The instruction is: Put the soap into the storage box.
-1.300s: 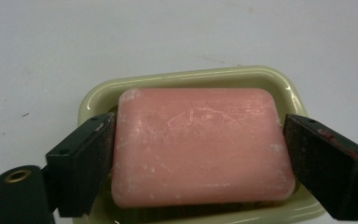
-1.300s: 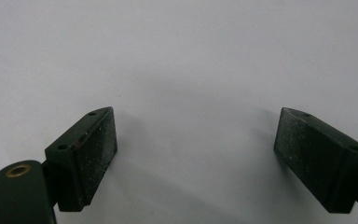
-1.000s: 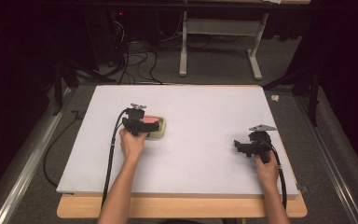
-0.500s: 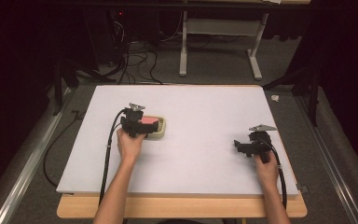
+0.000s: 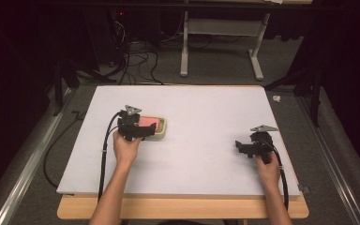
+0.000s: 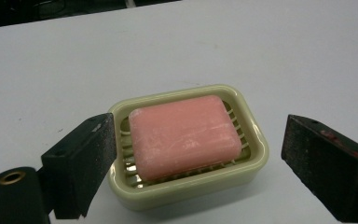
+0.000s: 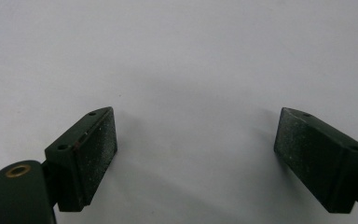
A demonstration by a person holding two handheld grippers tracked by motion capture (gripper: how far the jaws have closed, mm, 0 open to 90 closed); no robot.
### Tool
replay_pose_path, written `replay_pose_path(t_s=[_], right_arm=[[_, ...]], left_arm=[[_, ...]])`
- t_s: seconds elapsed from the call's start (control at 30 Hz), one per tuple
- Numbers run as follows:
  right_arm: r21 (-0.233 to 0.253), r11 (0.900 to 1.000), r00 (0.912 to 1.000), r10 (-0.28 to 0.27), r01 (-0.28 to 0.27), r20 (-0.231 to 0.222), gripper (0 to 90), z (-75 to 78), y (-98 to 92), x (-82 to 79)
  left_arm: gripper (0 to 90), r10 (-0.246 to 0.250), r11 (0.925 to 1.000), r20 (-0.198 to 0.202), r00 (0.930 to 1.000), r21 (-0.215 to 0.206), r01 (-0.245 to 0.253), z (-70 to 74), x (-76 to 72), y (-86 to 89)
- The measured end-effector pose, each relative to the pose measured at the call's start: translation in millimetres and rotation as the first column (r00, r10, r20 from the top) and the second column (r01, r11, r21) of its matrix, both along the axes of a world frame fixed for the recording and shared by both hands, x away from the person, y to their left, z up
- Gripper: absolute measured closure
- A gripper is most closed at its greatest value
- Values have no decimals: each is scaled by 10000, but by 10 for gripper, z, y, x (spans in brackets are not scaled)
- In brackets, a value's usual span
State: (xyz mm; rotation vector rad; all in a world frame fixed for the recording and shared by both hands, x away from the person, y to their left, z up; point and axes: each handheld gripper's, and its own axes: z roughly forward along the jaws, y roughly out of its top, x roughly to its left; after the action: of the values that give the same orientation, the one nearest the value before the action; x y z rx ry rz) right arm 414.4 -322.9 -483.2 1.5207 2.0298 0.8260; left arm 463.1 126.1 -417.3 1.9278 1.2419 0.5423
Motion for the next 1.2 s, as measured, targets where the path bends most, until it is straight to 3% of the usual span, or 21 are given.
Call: replay_pose_path(t_s=[0.47, 0.57, 1.2], right_arm=[[-3, 10000, 10000, -2, 2, 1, 136, 0, 0, 0], [-10, 10000, 10000, 2, -2, -3, 136, 0, 0, -1], [-6, 10000, 10000, -16, 16, -9, 136, 1, 1, -2]], left_arm=[[121, 2, 9996, 272, 9996, -297, 6, 52, -209, 145], [120, -47, 10000, 297, 9995, -82, 50, 74, -251, 157], [128, -83, 9998, 480, 9988, -172, 92, 79, -441, 251]])
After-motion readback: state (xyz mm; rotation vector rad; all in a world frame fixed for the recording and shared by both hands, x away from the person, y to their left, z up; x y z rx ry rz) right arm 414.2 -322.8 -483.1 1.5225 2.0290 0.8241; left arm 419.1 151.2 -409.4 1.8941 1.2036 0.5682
